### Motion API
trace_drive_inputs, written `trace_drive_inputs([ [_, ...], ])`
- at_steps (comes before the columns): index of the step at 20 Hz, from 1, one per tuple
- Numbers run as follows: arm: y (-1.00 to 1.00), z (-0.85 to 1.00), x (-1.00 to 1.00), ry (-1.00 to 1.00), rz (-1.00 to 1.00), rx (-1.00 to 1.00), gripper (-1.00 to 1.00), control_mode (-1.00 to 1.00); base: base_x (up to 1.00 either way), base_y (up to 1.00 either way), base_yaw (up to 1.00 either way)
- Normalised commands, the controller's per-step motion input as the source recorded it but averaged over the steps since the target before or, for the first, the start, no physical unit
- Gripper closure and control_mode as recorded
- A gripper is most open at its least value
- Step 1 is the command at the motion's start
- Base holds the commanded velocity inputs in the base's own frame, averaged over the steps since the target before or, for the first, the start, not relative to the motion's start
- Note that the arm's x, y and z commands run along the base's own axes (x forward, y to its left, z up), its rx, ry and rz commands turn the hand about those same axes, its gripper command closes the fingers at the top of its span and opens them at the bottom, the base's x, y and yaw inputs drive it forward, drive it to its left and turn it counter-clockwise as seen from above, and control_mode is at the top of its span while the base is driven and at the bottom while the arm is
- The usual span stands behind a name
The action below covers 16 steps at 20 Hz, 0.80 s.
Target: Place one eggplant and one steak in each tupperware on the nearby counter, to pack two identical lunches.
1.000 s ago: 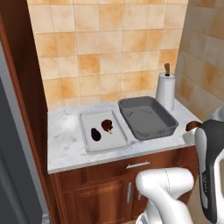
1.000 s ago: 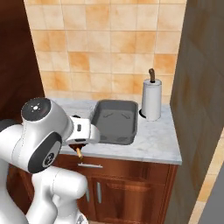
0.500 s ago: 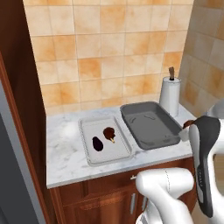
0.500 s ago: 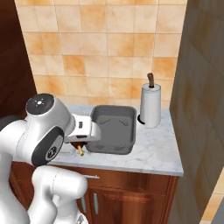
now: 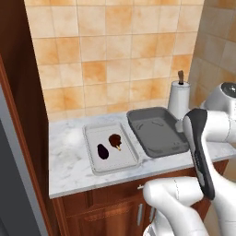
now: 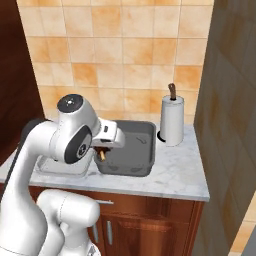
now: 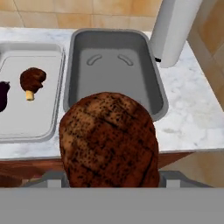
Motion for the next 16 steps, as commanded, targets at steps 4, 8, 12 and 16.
trace_drive_inputs([
  [4, -0.24, -0.34, 0.72, -0.02, -0.20, 0.24, 1.00, -1.00, 0.00, 0.00, 0.00],
  [8, -0.02, -0.30, 0.85, 0.00, -0.11, 0.09, 1.00, -1.00, 0.00, 0.00, 0.00],
  [12, 0.00, -0.30, 0.62, 0.00, -0.02, 0.00, 1.00, -1.00, 0.00, 0.00, 0.00],
  [16, -0.05, -0.28, 0.47, 0.00, 0.00, 0.00, 1.00, -1.00, 0.00, 0.00, 0.00],
])
